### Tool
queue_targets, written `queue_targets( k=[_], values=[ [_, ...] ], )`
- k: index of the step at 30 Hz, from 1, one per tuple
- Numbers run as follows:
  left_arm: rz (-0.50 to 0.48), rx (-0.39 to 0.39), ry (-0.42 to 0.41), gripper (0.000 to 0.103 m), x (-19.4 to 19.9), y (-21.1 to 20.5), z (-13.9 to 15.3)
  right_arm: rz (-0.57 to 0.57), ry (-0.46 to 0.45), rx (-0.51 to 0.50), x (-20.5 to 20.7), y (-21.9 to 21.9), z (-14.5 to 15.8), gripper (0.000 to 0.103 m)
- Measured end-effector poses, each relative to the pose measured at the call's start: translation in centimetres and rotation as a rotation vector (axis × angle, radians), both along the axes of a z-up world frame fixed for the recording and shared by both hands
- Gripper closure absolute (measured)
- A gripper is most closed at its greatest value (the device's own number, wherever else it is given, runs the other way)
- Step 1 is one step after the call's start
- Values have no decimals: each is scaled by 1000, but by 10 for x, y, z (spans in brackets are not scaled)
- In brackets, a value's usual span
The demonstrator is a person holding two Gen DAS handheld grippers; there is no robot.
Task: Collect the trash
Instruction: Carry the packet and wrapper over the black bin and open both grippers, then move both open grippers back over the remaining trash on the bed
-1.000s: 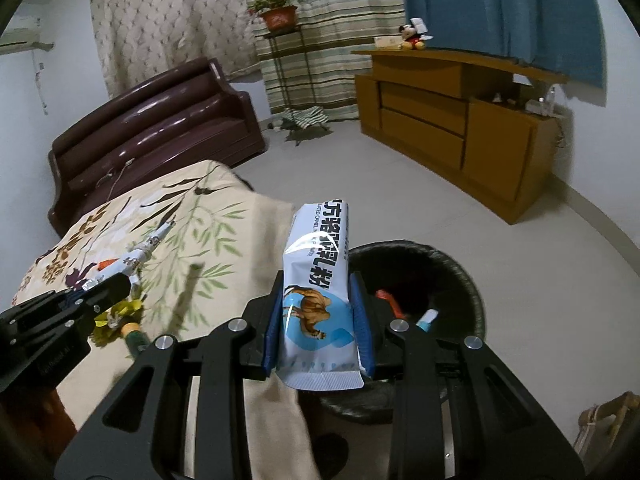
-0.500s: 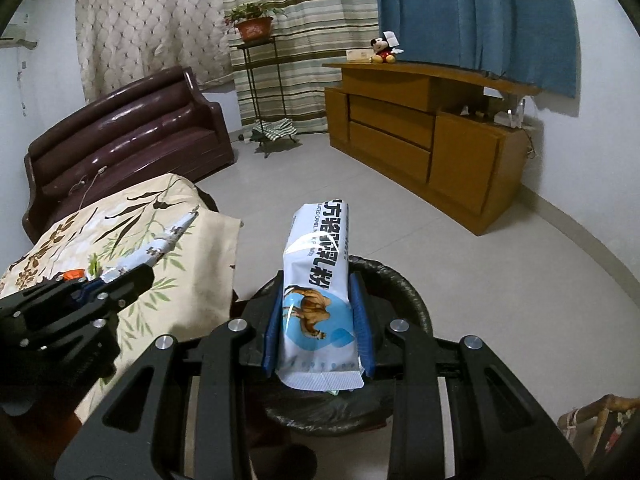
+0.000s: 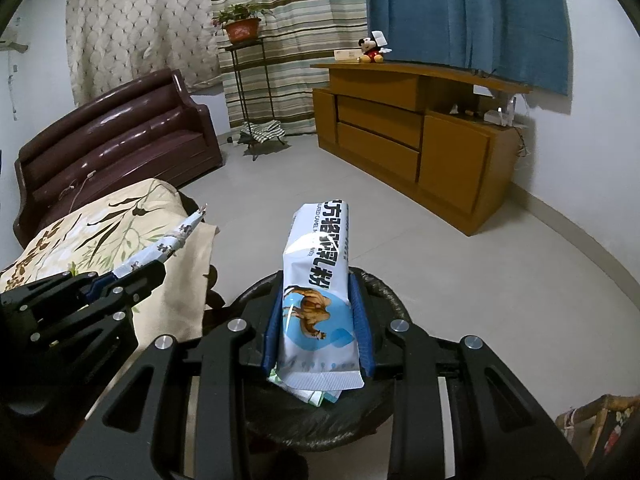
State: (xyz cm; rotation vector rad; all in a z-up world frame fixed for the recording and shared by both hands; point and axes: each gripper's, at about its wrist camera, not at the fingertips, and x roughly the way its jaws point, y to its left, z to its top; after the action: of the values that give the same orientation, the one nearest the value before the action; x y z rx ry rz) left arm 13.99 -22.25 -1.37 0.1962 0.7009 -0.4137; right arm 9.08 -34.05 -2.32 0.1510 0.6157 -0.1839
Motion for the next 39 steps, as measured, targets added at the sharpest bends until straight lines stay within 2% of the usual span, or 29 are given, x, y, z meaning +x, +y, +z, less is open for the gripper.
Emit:
queue_targets(
  k=[9, 14, 16, 20, 27, 30, 32, 39],
  values=[
    [33, 30, -6, 86, 10, -12, -5, -21, 2, -16, 7, -9, -6, 72],
    [46, 28, 7, 56, 12, -13, -6, -31, 0, -16, 6, -13, -8, 71],
    [52, 23, 3, 52, 13, -13, -5, -36, 0, -11, 5, -15, -8, 70],
    [59, 24, 0, 44, 11, -13, -4, -45, -12, -15, 0, -15, -5, 62],
    [87, 16, -10, 37, 9, -3, 2, -54, -36, -18, -10, -12, 1, 46],
    [99, 12, -13, 34, 6, 5, 5, -41, -42, -6, -13, -9, 3, 43],
    [100, 18, -19, 33, 2, 12, 7, -41, -51, -4, -17, -4, 5, 37],
    [139, 34, -36, 32, -10, 41, 14, 1, -64, 23, -24, 21, 9, 33]
  ],
)
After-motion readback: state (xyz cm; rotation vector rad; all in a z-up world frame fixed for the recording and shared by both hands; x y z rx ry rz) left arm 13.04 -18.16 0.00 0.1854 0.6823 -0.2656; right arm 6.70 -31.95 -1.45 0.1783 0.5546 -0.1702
